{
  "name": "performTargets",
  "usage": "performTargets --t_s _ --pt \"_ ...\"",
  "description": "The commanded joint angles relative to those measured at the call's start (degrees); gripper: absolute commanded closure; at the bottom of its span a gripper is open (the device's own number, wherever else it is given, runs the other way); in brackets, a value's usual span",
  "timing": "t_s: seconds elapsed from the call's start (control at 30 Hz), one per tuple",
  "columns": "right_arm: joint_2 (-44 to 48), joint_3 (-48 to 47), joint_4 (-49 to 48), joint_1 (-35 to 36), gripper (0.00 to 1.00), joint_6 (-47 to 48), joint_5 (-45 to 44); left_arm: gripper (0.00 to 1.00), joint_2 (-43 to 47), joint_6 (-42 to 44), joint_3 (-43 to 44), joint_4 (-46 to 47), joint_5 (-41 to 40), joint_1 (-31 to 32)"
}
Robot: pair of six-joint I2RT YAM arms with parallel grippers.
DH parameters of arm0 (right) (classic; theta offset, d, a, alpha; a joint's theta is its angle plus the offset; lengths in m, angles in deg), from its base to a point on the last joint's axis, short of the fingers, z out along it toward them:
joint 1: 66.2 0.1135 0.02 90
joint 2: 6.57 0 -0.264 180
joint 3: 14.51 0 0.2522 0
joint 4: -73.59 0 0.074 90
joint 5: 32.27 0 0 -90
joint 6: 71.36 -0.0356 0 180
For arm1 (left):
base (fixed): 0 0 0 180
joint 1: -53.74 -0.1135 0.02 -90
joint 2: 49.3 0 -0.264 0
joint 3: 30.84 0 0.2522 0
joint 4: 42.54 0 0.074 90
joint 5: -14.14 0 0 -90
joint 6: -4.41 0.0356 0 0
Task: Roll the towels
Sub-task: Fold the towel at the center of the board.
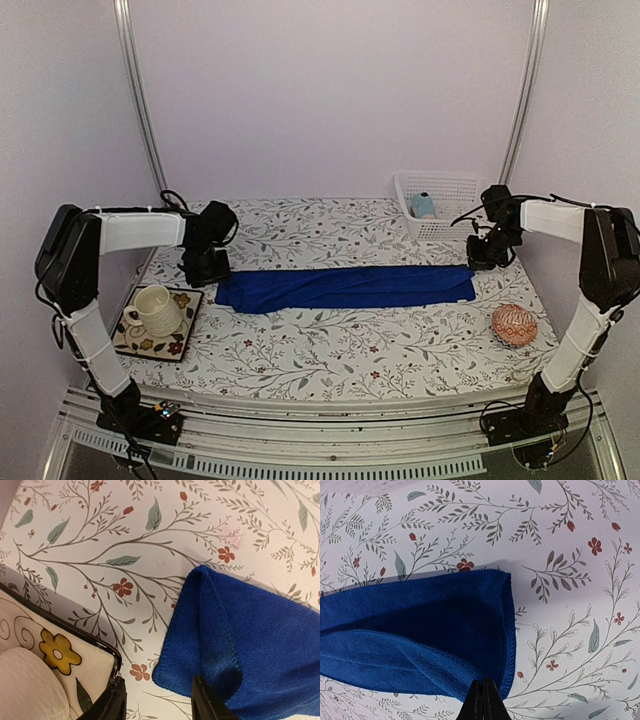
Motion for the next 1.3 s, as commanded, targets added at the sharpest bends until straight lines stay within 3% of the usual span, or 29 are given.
performTargets --t_s 0.0,0.63,0.93,1.27 --pt "3.6 2.1 2.6 1.4 0.97 0.2 1.4 0.55 -1.5 1.5 1.8 1.5 2.2 -1.7" --pt "9.4 8.4 5.7 4.4 0.98 -1.1 0.1 0.58 -6.3 3.8 7.5 4.0 15.7 -5.3" --pt "9.4 7.6 5.1 4.4 0.98 -0.9 -0.3 0.57 4.8 2.2 -2.7 2.2 20.5 -4.2" --pt "9.8 8.2 4.3 4.3 0.98 -0.4 -1.1 0.63 4.6 1.0 -4.5 2.1 22.2 0.2"
